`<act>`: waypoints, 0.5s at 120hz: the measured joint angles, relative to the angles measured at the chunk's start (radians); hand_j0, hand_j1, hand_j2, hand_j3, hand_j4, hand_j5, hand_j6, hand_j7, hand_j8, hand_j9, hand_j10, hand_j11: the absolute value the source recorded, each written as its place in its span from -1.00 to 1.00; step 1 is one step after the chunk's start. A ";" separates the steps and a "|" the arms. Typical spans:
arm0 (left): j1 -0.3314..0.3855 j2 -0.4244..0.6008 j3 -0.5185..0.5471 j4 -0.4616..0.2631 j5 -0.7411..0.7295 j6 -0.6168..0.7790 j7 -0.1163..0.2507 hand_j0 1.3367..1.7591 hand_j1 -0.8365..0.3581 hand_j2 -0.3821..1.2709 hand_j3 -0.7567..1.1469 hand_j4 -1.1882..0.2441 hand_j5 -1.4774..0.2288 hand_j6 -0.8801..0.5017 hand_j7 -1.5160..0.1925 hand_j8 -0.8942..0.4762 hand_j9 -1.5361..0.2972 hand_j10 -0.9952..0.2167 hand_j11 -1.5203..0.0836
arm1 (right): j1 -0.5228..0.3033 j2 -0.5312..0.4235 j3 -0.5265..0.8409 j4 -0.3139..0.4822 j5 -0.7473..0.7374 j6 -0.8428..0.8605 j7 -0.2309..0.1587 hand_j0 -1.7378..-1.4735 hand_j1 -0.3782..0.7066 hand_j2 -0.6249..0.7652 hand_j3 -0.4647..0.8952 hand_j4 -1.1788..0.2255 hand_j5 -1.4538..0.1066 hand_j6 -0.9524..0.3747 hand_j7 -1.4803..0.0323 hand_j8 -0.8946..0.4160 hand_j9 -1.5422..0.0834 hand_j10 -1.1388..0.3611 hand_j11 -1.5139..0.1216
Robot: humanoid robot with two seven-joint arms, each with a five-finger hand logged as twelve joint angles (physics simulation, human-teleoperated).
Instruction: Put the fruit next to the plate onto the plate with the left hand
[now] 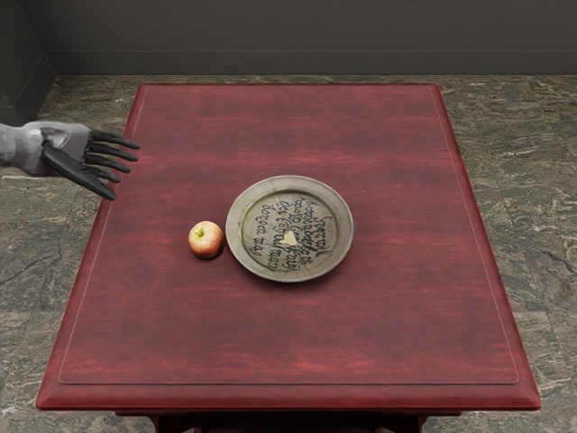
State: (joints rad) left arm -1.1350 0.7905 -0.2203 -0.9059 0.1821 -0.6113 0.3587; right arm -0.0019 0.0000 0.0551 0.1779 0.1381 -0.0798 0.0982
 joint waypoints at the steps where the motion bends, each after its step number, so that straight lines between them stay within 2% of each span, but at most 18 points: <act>1: 0.000 0.001 0.000 -0.001 0.000 0.000 0.001 0.52 0.49 -0.48 -0.20 0.32 0.36 -0.08 0.40 -0.05 0.33 0.24 0.50 | 0.000 0.000 0.000 0.000 0.000 0.000 0.000 -0.40 -0.87 -0.11 -0.32 0.63 0.80 0.38 0.90 0.31 0.84 0.47 0.79; 22: -0.005 -0.011 0.007 -0.013 0.008 0.000 0.016 0.52 0.49 -0.48 -0.21 0.32 0.36 -0.08 0.40 -0.05 0.33 0.24 0.50 | 0.000 0.000 0.000 0.000 0.000 -0.001 0.000 -0.40 -0.87 -0.11 -0.32 0.63 0.80 0.38 0.90 0.31 0.84 0.47 0.79; 27: -0.034 -0.042 0.027 -0.015 0.031 0.000 0.026 0.52 0.49 -0.48 -0.21 0.32 0.36 -0.08 0.40 -0.05 0.33 0.24 0.50 | 0.000 0.000 0.000 0.000 0.000 -0.001 0.000 -0.40 -0.87 -0.11 -0.32 0.63 0.80 0.38 0.90 0.31 0.84 0.47 0.79; 36: -0.049 -0.035 0.065 -0.038 0.059 0.000 0.039 0.52 0.49 -0.48 -0.20 0.32 0.36 -0.08 0.40 -0.05 0.33 0.24 0.50 | 0.000 0.000 0.001 0.000 0.000 -0.001 0.000 -0.40 -0.87 -0.11 -0.32 0.63 0.80 0.38 0.90 0.31 0.84 0.47 0.79; 48: -0.081 -0.038 0.098 -0.100 0.128 0.000 0.087 0.52 0.49 -0.48 -0.21 0.32 0.36 -0.08 0.40 -0.05 0.33 0.24 0.50 | 0.000 0.000 0.001 0.000 0.000 -0.001 0.000 -0.40 -0.87 -0.11 -0.32 0.63 0.80 0.38 0.90 0.31 0.84 0.47 0.79; 60: -0.142 -0.042 0.148 -0.154 0.191 0.000 0.177 0.52 0.49 -0.48 -0.20 0.32 0.36 -0.08 0.40 -0.05 0.33 0.24 0.50 | 0.000 0.000 0.001 0.000 0.000 -0.001 0.000 -0.40 -0.87 -0.11 -0.32 0.63 0.80 0.38 0.90 0.31 0.84 0.47 0.79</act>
State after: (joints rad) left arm -1.2766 0.7487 -0.0724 -1.0599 0.3727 -0.6112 0.5352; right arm -0.0015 0.0000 0.0558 0.1778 0.1380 -0.0808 0.0978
